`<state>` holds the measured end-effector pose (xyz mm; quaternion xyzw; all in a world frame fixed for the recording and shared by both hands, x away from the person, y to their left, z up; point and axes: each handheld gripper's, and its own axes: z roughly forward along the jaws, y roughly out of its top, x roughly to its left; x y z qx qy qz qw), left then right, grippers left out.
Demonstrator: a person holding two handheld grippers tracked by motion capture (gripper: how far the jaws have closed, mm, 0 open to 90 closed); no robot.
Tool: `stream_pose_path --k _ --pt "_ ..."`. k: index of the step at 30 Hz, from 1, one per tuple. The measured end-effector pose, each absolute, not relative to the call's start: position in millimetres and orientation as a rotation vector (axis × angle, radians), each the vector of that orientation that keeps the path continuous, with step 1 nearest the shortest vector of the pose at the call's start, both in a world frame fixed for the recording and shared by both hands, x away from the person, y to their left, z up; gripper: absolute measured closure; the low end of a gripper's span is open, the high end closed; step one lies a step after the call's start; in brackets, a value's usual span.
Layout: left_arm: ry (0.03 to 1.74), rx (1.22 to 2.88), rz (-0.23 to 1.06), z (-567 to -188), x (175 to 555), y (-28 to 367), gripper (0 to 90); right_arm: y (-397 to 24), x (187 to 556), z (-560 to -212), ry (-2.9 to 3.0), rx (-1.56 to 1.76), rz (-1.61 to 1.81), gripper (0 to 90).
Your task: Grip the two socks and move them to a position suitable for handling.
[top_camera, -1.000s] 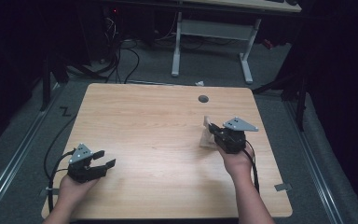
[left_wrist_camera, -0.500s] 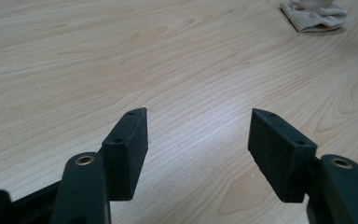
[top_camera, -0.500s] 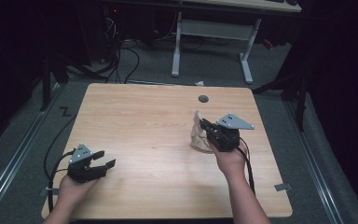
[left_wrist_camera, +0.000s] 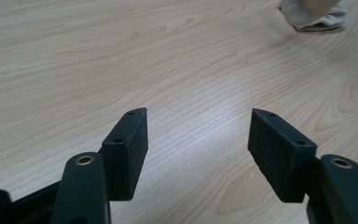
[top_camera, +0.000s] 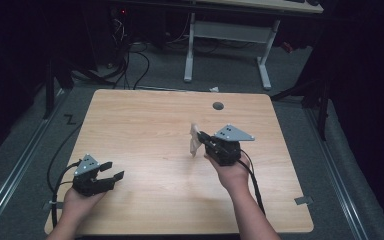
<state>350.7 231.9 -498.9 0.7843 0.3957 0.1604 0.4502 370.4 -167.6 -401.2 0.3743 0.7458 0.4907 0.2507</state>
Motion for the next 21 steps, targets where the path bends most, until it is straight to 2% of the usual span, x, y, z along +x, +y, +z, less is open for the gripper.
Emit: stream_pose_path --k 6,14,19,20,21 --pt "0.977 1.938 0.394 -499 351 231 38.2 -143 369 -410 2.082 0.98 1.374 86.8" --pt "0.981 1.942 0.388 -500 352 232 38.2 -87 353 -413 2.173 0.861 1.516 86.7" --pt "0.978 1.942 0.39 -500 351 232 38.2 -89 352 -426 2.197 0.891 1.469 86.6" --pt "0.977 1.943 0.39 -500 351 232 38.2 -101 355 -440 2.206 0.955 1.416 86.6" --pt "0.977 1.943 0.39 -500 351 232 38.2 -101 355 -440 2.206 0.955 1.416 86.6"
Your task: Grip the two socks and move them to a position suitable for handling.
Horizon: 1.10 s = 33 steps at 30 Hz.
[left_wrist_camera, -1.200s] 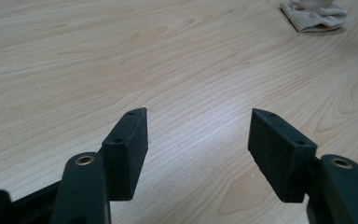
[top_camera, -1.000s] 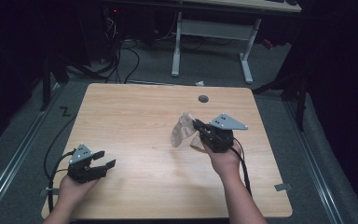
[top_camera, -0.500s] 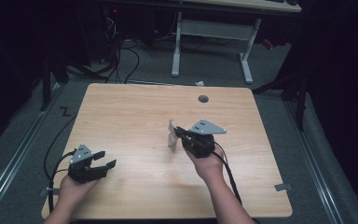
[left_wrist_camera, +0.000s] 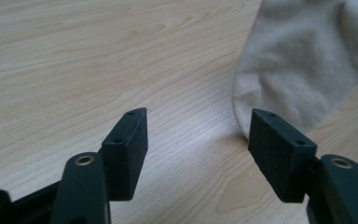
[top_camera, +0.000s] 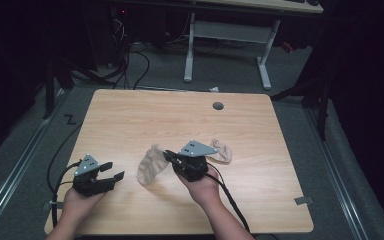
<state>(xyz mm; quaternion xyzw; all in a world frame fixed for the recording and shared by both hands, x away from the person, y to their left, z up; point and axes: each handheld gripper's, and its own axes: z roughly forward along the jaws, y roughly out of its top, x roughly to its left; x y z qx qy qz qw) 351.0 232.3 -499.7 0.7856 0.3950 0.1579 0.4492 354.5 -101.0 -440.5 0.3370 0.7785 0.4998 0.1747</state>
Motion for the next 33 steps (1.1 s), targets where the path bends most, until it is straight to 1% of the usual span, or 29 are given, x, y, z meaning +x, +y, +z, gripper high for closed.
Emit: stream_pose_path --k 1,2,3,5,6,7,8,9,13,22,27,28,29,30,31,33 --pt "0.979 1.943 0.388 -500 351 232 38.2 -111 355 -451 2.206 0.989 1.365 86.6" --pt "0.979 1.943 0.388 -500 351 232 38.2 -111 355 -451 2.206 0.989 1.365 86.6" --pt "0.978 1.947 0.387 -501 352 230 38.2 -123 355 -462 2.208 1.035 1.329 86.5" --pt "0.974 1.961 0.387 -502 352 226 38.2 -135 354 -473 2.212 1.069 1.287 86.4" --pt "0.974 1.961 0.387 -502 352 226 38.2 -135 354 -473 2.212 1.069 1.287 86.4" --pt "0.973 1.967 0.384 -502 351 225 38.2 -145 352 -483 2.22 1.109 1.26 86.4" --pt "0.969 1.973 0.386 -503 351 223 38.2 -145 352 -483 2.22 1.109 1.26 86.4" --pt "0.967 1.982 0.386 -504 351 219 38.2 -154 350 -492 2.225 1.134 1.232 86.3" --pt "0.96 1.995 0.384 -504 350 214 38.2 -167 346 -501 2.23 1.171 1.19 86.3" --pt "0.953 2.007 0.365 -505 348 203 38.3 -187 340 -510 2.226 1.203 1.117 86.3" --pt "0.923 2.025 0.301 -504 345 172 40.3 -191 337 -516 2.258 1.235 1.094 86.2" --pt "0.923 2.025 0.301 -504 345 172 41.0 -190 336 -517 2.27 1.23 1.086 86.2" --pt "0.898 2.028 0.282 -502 342 158 41.6 -189 335 -518 2.279 1.224 1.083 86.2" --pt "0.898 2.028 0.282 -502 342 158 42.4 -189 335 -518 2.279 1.224 1.083 86.2" --pt "0.877 2.043 0.273 -504 339 145 43.4 -187 334 -520 2.297 1.226 1.09 86.2" --pt "0.862 2.077 0.279 -507 339 134 47.1 -185 334 -521 2.308 1.219 1.095 86.2"
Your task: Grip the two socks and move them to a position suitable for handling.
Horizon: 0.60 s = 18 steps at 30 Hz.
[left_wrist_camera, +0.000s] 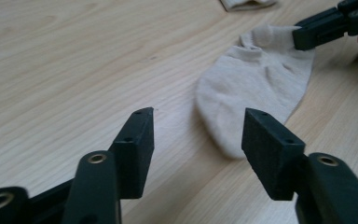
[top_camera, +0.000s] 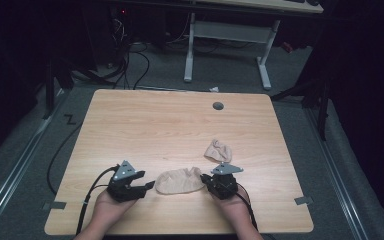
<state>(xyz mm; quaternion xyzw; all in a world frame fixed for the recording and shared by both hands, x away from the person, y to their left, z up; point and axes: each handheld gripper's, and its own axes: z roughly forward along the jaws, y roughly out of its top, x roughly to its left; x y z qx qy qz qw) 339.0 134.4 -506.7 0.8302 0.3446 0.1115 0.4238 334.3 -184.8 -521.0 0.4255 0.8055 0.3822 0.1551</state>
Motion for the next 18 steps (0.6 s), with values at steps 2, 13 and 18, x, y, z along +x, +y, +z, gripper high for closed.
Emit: stream_pose_path --k 2,13,18 --pt "0.861 2.115 0.282 -512 341 128 52.2 -182 334 -522 2.325 1.212 1.092 86.2" --pt "0.845 2.211 0.275 -521 337 131 85.8 -172 323 -525 2.39 1.181 1.083 85.9" --pt "0.82 2.251 0.287 -522 328 134 85.7 -173 316 -527 2.405 1.184 1.086 85.3"
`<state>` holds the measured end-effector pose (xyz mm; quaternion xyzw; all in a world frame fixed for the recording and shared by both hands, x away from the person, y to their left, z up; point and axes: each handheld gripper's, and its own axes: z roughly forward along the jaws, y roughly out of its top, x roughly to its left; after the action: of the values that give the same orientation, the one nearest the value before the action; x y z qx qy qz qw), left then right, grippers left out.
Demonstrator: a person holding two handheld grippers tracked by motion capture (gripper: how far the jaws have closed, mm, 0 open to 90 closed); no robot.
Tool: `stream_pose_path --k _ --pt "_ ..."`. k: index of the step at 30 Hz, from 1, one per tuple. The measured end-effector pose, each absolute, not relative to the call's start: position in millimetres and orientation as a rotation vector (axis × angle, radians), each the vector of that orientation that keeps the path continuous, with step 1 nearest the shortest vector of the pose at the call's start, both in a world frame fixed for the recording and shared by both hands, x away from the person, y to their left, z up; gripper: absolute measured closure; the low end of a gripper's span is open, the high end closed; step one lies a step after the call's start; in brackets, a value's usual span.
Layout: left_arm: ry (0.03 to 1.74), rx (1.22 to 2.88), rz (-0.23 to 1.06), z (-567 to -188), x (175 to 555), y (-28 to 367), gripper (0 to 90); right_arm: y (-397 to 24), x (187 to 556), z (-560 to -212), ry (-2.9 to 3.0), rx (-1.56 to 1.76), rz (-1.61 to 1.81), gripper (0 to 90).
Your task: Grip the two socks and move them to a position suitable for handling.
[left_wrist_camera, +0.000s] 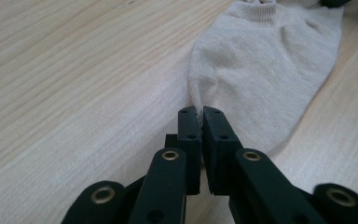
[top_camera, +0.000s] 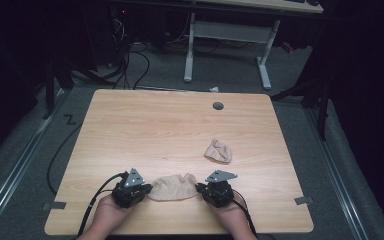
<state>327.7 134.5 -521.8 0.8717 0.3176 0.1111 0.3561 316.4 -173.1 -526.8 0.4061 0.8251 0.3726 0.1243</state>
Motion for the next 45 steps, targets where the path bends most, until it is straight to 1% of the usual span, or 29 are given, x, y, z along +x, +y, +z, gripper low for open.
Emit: stream_pose_path --k 2,5,6,7,10,11,12,13,15,18,19,22,27,28,29,30,31,32,35,36,38,41,45 --pt "0.819 2.257 0.289 -522 326 136 84.4 -173 314 -527 2.409 1.188 1.09 84.0" --pt "0.829 2.254 0.286 -522 326 138 79.8 -174 313 -527 2.414 1.185 1.108 81.4" --pt "0.839 2.246 0.284 -521 327 140 79.8 -175 312 -526 2.413 1.182 1.115 80.6" --pt "0.848 2.236 0.285 -520 327 142 75.6 -178 310 -524 2.395 1.187 1.132 78.3" --pt "0.861 2.201 0.298 -517 328 146 63.6 -185 309 -522 2.362 1.207 1.15 76.4" --pt "0.861 2.201 0.298 -517 328 146 60.4 -185 309 -522 2.362 1.207 1.15 76.4" --pt "0.871 2.166 0.317 -514 330 151 57.5 -192 308 -521 2.329 1.239 1.157 74.6" --pt "0.871 2.166 0.317 -514 330 151 55.5 -192 308 -521 2.329 1.239 1.157 74.6" --pt "0.894 2.13 0.336 -511 333 159 51.8 -202 309 -521 2.274 1.263 1.144 70.4" --pt "0.917 2.109 0.347 -511 336 165 49.3 -206 311 -520 2.23 1.27 1.125 68.5" --pt "0.936 2.086 0.339 -509 338 170 47.3 -211 313 -519 2.188 1.268 1.095 67.5" --pt "0.938 2.069 0.355 -508 339 175 44.9 -217 316 -516 2.141 1.26 1.044 67.4" --pt "0.917 2.086 0.395 -507 341 178 42.9 -226 326 -508 2.085 1.303 1.011 69.1" --pt "0.915 2.092 0.402 -508 343 180 42.6 -229 335 -504 2.058 1.308 0.993 67.9" --pt "0.915 2.092 0.402 -508 343 180 42.5 -229 335 -504 2.058 1.308 0.993 67.9" --pt "0.92 2.088 0.404 -508 344 182 42.4 -232 344 -500 2.039 1.324 0.973 64.0" --pt "0.92 2.088 0.404 -508 344 182 42.4 -232 344 -500 2.039 1.324 0.973 64.0" --pt "0.92 2.091 0.401 -507 344 183 42.4 -234 352 -496 2.029 1.335 0.967 61.5" --pt "0.93 2.071 0.4 -506 345 186 42.4 -235 362 -493 2.016 1.349 0.955 61.2" --pt "0.934 2.066 0.399 -506 345 188 42.3 -235 372 -491 2.014 1.362 0.94 60.3" --pt "0.934 2.064 0.397 -506 345 188 42.3 -235 376 -491 2.017 1.365 0.928 60.2" --pt "0.939 2.059 0.399 -506 345 190 42.3 -236 395 -494 2.027 1.404 0.893 59.9" --pt "0.942 2.059 0.396 -506 346 192 42.2 -237 405 -497 2.031 1.427 0.887 59.5"
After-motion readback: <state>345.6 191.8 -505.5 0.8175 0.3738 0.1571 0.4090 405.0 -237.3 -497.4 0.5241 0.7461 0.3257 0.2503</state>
